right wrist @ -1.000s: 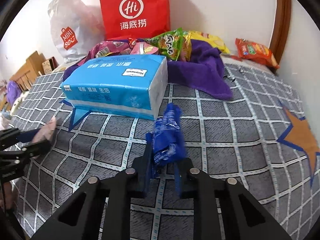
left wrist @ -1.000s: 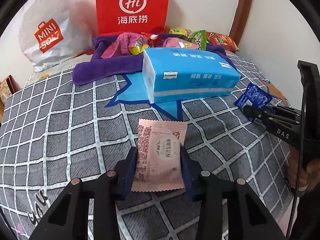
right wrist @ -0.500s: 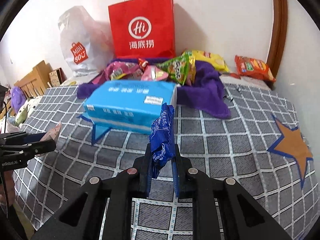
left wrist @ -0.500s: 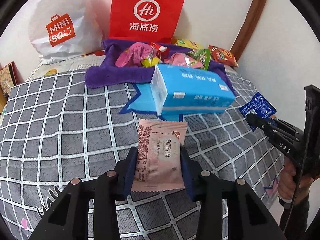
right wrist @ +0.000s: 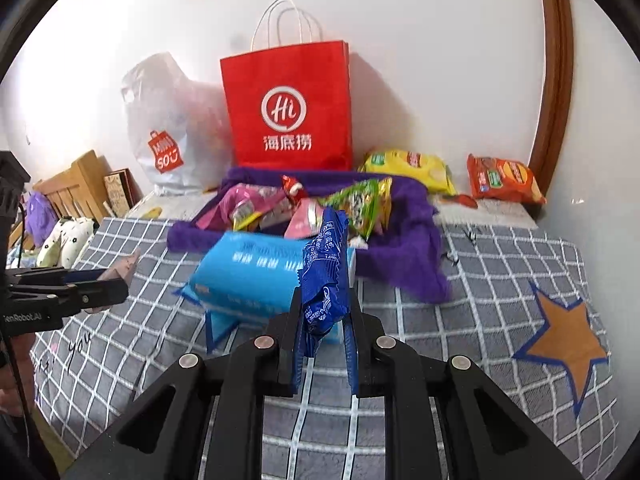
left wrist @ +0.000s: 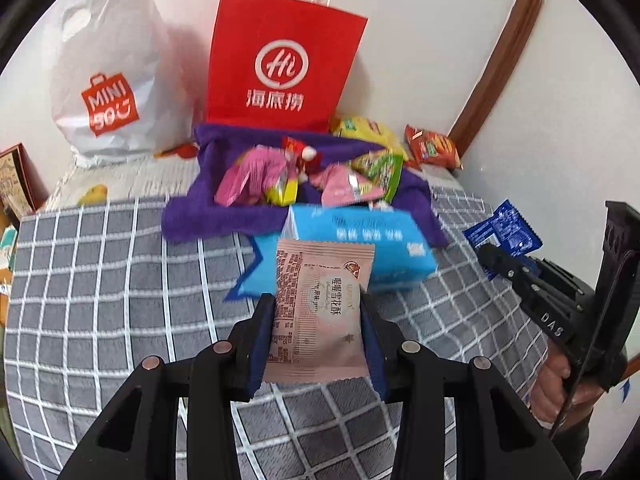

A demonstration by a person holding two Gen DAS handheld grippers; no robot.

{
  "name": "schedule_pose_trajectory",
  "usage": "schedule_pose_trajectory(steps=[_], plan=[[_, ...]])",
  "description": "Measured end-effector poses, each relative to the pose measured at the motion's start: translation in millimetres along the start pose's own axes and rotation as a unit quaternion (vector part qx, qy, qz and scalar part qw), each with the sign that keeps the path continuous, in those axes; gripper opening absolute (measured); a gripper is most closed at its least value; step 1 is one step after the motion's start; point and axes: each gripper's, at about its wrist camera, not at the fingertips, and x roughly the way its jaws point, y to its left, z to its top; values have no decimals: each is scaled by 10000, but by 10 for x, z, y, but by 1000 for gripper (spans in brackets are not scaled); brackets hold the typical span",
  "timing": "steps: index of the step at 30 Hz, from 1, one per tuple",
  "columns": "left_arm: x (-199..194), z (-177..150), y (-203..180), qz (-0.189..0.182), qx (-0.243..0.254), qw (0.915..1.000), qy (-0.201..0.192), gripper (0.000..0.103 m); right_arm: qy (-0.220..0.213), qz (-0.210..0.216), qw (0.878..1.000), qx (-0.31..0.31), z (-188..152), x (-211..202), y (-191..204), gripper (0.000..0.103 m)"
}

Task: Organize snacks
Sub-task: 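Carry the blue packet with the right tool while the left tool carries the pink-white packet to the towel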

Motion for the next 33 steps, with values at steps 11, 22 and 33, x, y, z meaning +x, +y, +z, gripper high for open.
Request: schedule_pose_trajectory(steps=[11, 22, 33], plan=[[-4, 645, 60, -15, -45, 9999, -99, 39, -98, -169, 9998, -18, 615, 195, -15, 17], [209, 1290, 174, 8, -99, 9996, -264, 39, 3, -310, 9995, 68, 1235, 701, -31, 17], [537, 1798, 316, 30, -246, 9993, -291, 39, -39, -251, 9997, -17, 1696, 1172, 32, 17]])
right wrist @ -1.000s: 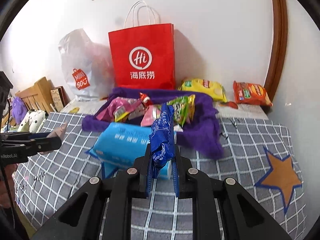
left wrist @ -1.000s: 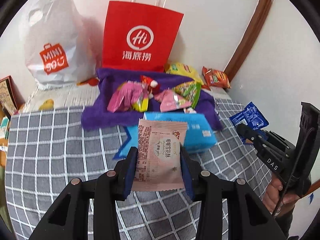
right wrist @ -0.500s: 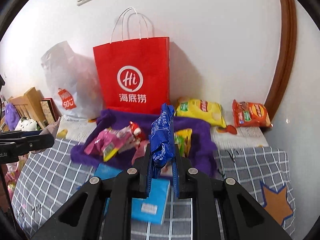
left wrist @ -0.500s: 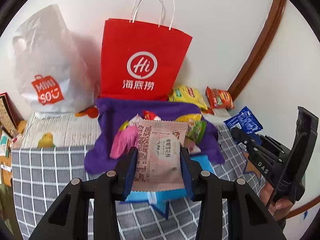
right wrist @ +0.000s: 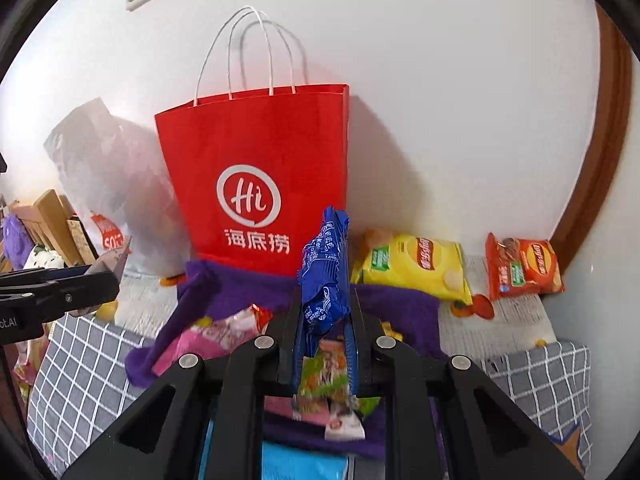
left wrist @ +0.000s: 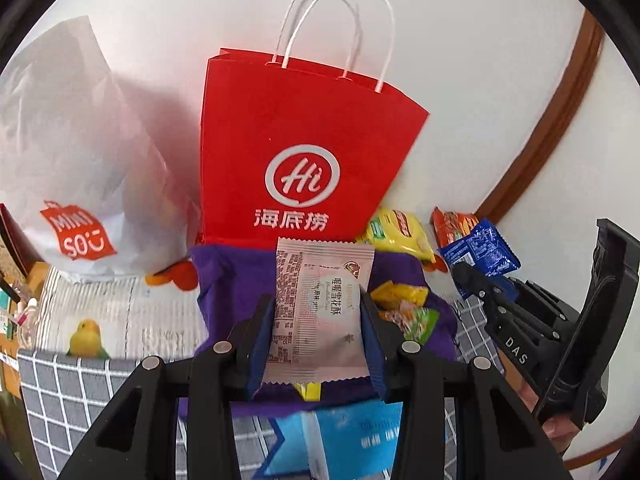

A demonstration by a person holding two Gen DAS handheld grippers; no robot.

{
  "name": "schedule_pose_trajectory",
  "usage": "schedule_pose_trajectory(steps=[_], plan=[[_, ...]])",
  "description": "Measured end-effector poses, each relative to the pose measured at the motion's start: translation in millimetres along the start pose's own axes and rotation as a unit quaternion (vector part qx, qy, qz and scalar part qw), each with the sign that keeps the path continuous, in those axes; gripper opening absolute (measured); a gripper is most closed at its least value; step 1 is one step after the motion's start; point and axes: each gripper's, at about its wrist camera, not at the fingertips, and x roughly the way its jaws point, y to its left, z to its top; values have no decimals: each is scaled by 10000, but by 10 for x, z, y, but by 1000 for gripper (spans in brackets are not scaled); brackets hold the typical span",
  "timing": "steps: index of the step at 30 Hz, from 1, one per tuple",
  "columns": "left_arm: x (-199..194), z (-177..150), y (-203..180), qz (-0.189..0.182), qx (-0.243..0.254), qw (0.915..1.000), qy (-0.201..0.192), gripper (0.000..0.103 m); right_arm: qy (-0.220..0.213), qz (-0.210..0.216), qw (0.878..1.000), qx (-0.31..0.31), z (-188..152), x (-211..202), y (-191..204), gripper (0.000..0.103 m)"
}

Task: Organize snacks
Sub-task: 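Carry the blue packet with the right tool while the left tool carries the pink-white packet to the towel, then open the right tool over the towel while the left tool releases the pink-white packet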

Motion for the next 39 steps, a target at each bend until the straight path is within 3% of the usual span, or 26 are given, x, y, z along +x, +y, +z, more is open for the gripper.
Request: schedule_pose_trajectory(steps=[10, 19, 31, 39], plan=[[482, 10, 258, 184, -121, 9994, 275, 39, 390, -29, 9988, -297, -125, 478, 35, 17], [563, 52, 564, 312, -445, 9979, 353, 39, 805, 112, 9961, -354, -236, 757, -37, 17], [822, -30, 399, 175, -235, 9972, 692, 39, 1369, 427, 9881, -554, -369, 946, 84, 17], [929, -92, 323, 157, -149, 9961, 854, 39, 1650, 393, 9827, -748, -446, 1010, 165, 17]])
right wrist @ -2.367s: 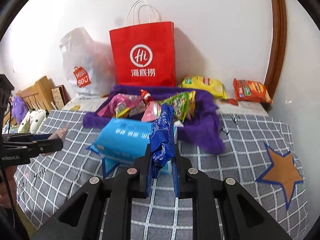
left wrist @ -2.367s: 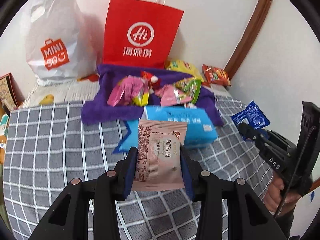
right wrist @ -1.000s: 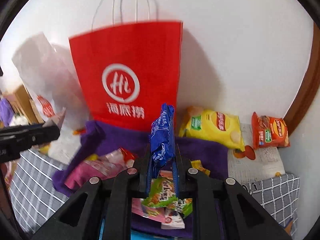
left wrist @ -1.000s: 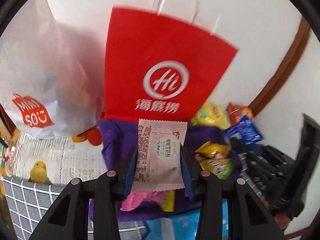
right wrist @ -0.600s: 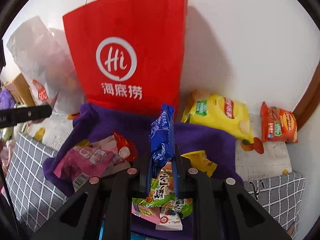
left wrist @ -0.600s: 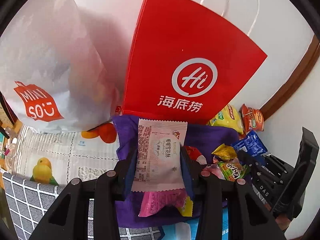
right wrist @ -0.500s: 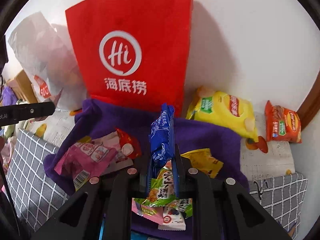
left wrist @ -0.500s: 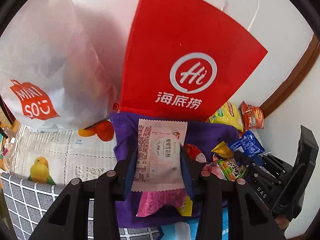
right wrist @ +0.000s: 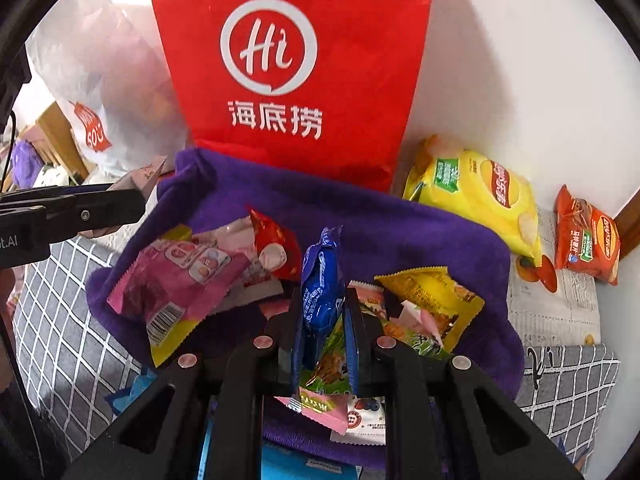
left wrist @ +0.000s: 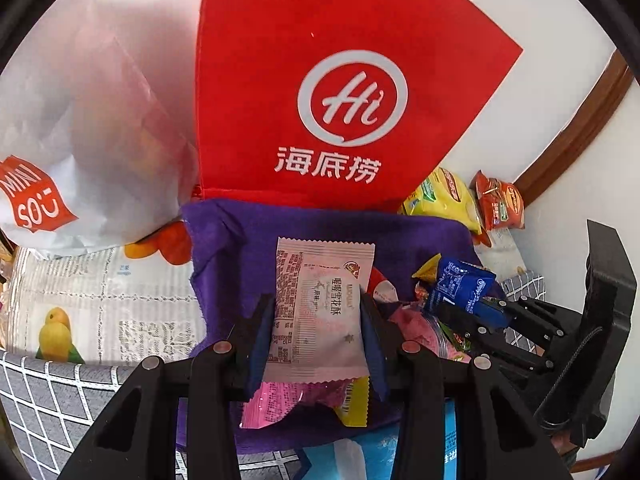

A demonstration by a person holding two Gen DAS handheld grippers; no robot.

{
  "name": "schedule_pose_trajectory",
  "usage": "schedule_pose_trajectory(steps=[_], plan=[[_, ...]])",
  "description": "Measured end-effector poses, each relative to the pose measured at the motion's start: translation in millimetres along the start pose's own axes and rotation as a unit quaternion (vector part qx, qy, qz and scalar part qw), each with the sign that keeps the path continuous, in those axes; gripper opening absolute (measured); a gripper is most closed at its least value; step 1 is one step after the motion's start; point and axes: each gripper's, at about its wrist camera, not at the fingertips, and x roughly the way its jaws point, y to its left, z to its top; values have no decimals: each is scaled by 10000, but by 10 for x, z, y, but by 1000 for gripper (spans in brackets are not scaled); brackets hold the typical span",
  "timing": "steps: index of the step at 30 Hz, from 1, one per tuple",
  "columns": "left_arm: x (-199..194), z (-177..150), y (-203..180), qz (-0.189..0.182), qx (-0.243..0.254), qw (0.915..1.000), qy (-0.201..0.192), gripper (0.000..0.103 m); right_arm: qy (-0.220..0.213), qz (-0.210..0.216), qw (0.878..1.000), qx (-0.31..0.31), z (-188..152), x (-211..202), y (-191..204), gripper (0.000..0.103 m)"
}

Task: Organize snacks
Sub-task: 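Open the right tool over the towel while the left tool releases the pink-white packet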

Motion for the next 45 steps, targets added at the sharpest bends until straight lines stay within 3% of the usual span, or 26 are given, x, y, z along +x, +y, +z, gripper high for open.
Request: schedule_pose_trajectory(steps=[17, 21, 27, 33, 38, 45], plan=[[299, -79, -194, -114, 62, 9997, 197, 39, 280, 45, 9996, -81, -46, 76, 1, 18], [309, -77, -212, -76, 118, 9997, 200, 40, 263, -56, 9995, -165, -52, 25, -3, 26], [297, -77, -202, -66, 97, 9998, 183, 40, -35, -92, 9999, -124, -37, -208, -23, 37], [225, -74, -242, -26, 152, 9998, 100, 40, -320, -205, 9993, -38, -15, -440, -35, 38], [82, -52, -261, -89, 164, 9998, 6, 56, -447, -290, 9985, 99, -4, -591, -60, 41], [-201, -62, -328, -205, 216, 9994, -148, 61, -520, -556, 9969, 222, -206, -895, -8, 43]])
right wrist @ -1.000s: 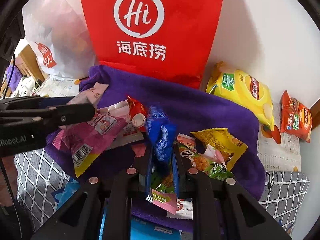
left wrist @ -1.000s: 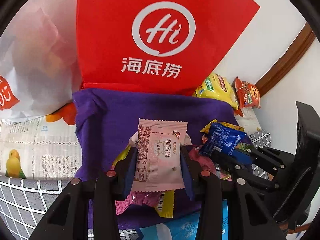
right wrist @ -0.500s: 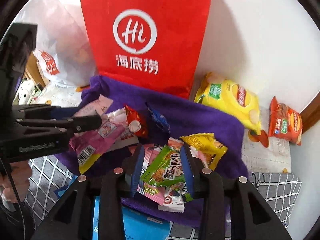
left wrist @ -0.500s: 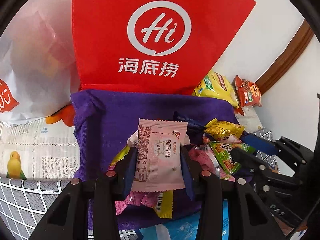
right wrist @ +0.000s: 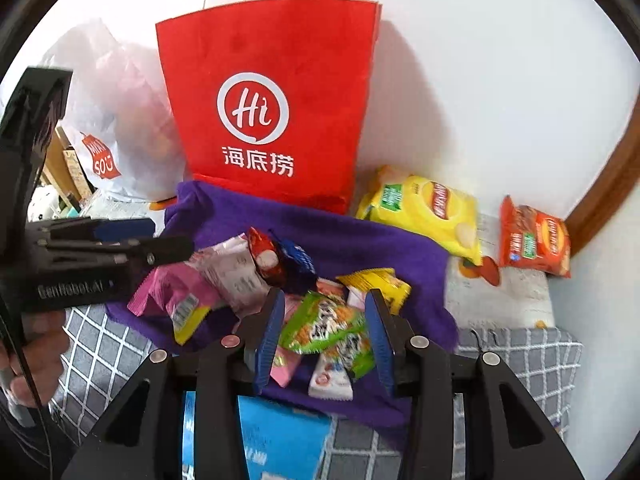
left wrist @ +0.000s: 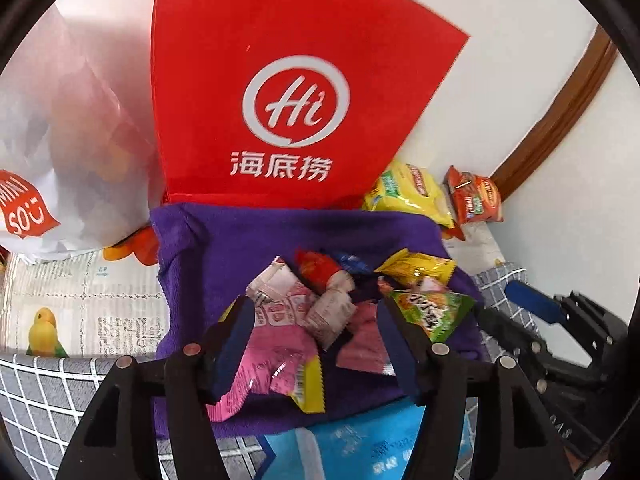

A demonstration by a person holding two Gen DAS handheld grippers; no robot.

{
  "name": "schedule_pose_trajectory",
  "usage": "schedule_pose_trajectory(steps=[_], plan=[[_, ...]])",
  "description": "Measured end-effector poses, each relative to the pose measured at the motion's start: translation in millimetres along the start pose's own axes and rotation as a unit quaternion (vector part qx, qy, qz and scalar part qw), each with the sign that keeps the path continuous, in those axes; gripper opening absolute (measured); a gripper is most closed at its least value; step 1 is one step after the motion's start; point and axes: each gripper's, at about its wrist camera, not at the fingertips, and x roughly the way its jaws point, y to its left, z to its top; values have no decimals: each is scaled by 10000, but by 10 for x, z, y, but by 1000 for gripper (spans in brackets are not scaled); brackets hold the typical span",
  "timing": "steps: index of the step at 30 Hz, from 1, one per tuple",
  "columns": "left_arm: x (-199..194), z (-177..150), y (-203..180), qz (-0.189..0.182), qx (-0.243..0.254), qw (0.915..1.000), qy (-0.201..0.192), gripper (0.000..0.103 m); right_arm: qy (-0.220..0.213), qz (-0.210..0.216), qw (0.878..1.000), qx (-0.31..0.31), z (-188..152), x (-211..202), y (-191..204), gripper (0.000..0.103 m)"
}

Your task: Organize snacks

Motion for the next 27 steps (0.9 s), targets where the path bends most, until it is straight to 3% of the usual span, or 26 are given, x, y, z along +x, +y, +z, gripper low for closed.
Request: schedule_pose_trajectory(steps=[9, 15, 24, 27], plan=[[-588, -243, -357, 51, 439, 9981, -435, 67, -343, -198, 9986, 342, -403, -622, -20, 59], [-975, -687, -546, 293, 687, 9952, -633, 72, -567, -213, 9961, 644, -697, -1080, -16, 59], [-1530, -1367, -757, 372, 680, 9923, -967, 86, -733, -127, 9924, 976, -1190, -1602, 43, 71], [-1669, -1568, -769, 300, 583, 9923, -1046, 88, -834, -279, 9909, 1018, -1359, -1708, 52, 79]])
